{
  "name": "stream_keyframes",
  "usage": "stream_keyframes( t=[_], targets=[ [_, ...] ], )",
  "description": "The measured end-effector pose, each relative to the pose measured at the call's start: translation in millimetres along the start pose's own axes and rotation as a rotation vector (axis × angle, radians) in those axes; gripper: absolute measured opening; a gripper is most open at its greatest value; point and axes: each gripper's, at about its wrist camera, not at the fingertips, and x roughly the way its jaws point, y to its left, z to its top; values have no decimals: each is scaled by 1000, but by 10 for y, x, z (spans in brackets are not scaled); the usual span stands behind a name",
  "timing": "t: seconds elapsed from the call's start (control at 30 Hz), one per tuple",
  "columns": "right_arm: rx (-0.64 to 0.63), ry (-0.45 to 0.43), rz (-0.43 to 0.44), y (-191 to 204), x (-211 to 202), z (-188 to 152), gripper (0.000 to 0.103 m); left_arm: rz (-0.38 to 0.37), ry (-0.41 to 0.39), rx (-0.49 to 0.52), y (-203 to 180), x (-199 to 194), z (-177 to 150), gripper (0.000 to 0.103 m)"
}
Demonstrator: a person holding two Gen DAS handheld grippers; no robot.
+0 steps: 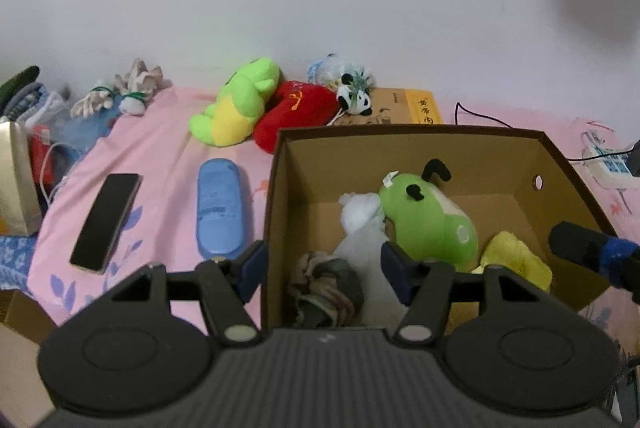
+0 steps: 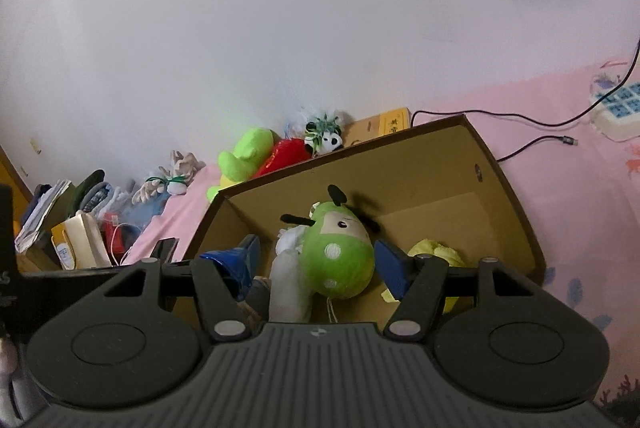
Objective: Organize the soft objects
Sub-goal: 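Open the left gripper over the box while the right gripper releases the green plush inside, then move the left tool to the teal cloth while the right reaches the green knitted sock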
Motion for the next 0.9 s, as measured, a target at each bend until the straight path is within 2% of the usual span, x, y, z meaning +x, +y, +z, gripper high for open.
stream_keyframes(
  t=[0.5,0.9],
  targets=[
    [-6,-73,-2,85,-358,-231,48,32,-14,21,-23,-431,-273,67],
    [-33,-73,6,160,-581,-459,47,36,13,33,-63,-619,-532,70]
  ],
)
